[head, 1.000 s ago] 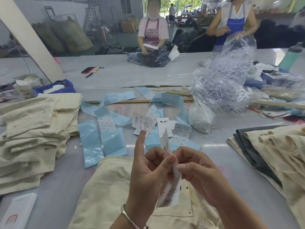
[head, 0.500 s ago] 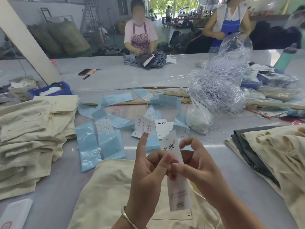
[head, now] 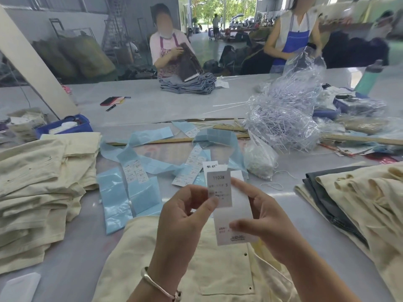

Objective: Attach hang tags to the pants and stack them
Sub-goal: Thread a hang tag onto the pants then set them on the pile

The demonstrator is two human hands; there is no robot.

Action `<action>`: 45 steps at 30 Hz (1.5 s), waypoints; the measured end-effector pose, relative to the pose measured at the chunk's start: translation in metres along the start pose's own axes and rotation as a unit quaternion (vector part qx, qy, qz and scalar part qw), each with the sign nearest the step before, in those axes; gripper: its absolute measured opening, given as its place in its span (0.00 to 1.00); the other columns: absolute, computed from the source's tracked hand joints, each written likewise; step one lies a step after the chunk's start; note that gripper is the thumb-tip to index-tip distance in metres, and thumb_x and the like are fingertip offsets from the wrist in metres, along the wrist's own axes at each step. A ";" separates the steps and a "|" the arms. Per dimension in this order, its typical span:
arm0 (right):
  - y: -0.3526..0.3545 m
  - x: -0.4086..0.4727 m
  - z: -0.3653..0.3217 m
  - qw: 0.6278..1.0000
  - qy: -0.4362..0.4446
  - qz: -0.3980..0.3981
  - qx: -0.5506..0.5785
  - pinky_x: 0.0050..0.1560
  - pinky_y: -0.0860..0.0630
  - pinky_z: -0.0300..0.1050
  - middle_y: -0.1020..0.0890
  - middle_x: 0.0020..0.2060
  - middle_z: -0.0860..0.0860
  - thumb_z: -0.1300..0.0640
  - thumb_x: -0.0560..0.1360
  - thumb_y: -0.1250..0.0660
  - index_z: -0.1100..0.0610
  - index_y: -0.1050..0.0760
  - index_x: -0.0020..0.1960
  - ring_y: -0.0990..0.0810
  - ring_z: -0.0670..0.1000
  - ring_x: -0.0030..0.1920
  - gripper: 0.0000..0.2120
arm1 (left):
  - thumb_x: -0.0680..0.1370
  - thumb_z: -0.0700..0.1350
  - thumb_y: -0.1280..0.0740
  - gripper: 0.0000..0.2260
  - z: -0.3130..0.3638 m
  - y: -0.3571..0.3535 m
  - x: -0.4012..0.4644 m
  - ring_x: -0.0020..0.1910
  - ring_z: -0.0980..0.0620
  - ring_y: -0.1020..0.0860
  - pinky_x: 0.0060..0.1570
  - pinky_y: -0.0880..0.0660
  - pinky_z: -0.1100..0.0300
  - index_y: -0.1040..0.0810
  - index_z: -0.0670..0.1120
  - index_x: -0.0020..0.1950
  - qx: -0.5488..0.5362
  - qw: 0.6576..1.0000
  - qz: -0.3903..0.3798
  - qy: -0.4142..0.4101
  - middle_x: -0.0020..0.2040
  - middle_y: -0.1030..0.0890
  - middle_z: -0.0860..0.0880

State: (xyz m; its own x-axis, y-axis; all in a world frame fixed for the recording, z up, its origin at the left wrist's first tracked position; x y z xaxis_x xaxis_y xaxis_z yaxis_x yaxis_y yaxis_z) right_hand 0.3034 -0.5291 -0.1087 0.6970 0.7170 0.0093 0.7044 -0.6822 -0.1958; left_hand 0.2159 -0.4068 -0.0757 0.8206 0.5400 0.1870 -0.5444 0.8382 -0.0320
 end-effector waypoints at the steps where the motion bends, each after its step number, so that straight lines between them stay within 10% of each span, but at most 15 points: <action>1: -0.001 0.000 0.000 1.000 0.004 -0.006 0.000 0.51 0.20 0.51 0.18 0.55 0.60 0.73 0.60 0.32 0.56 0.33 0.71 0.18 0.57 0.50 0.41 | 0.68 0.47 0.28 0.06 -0.004 -0.003 0.000 0.39 0.53 0.20 0.41 0.24 0.62 0.17 0.47 0.43 -0.004 1.000 -0.010 0.014 0.40 0.15 0.48; 13: -0.002 0.002 0.007 0.999 0.028 -0.014 0.003 0.54 0.21 0.51 0.18 0.57 0.54 0.72 0.62 0.29 0.52 0.36 0.73 0.18 0.55 0.55 0.43 | 0.72 0.35 0.27 0.02 -0.024 -0.013 0.001 0.39 0.50 0.17 0.39 0.22 0.63 0.18 0.40 0.42 -0.025 0.997 -0.017 0.076 0.39 0.15 0.43; 23: -0.006 0.000 0.008 0.999 0.045 -0.026 -0.005 0.55 0.22 0.49 0.19 0.60 0.54 0.72 0.64 0.29 0.51 0.37 0.74 0.20 0.56 0.60 0.42 | 0.66 0.47 0.22 0.06 -0.017 -0.007 -0.003 0.38 0.51 0.17 0.42 0.19 0.51 0.17 0.49 0.39 0.111 0.993 0.035 0.038 0.37 0.15 0.52; 29: -0.005 -0.004 0.003 0.996 0.079 0.004 -0.026 0.63 0.25 0.58 0.20 0.61 0.54 0.68 0.67 0.27 0.48 0.38 0.74 0.20 0.57 0.61 0.41 | 0.69 0.45 0.22 0.07 -0.004 -0.012 -0.005 0.33 0.59 0.21 0.37 0.27 0.71 0.19 0.50 0.41 0.186 0.981 0.041 -0.040 0.35 0.17 0.57; 40: -0.003 -0.008 -0.011 0.992 0.119 0.008 0.051 0.54 0.22 0.44 0.23 0.66 0.53 0.73 0.61 0.31 0.52 0.32 0.72 0.23 0.55 0.62 0.41 | 0.69 0.58 0.25 0.18 0.001 -0.017 -0.011 0.64 0.64 0.32 0.54 0.27 0.65 0.27 0.58 0.53 0.231 0.965 0.048 -0.115 0.63 0.33 0.54; 45: -0.009 -0.004 -0.011 0.981 0.076 0.000 0.177 0.53 0.22 0.46 0.19 0.58 0.62 0.72 0.63 0.30 0.58 0.28 0.68 0.20 0.60 0.58 0.34 | 0.69 0.62 0.33 0.15 0.009 -0.017 -0.017 0.47 0.64 0.23 0.41 0.32 0.77 0.31 0.60 0.51 0.229 0.961 0.069 -0.139 0.46 0.22 0.59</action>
State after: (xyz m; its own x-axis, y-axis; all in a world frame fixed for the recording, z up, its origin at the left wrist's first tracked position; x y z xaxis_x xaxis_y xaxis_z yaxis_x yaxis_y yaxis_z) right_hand 0.2958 -0.5270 -0.0959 0.7274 0.6695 0.1506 0.6330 -0.5700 -0.5238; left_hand 0.2100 -0.4313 -0.0698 0.6913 0.5500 0.4686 -0.7167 0.6048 0.3473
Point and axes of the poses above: each hand's wrist, its own x-axis towards the middle knuckle, its own y-axis out of the back of the hand, z = x × y, the point moved 9 cm from there along x, towards the middle knuckle
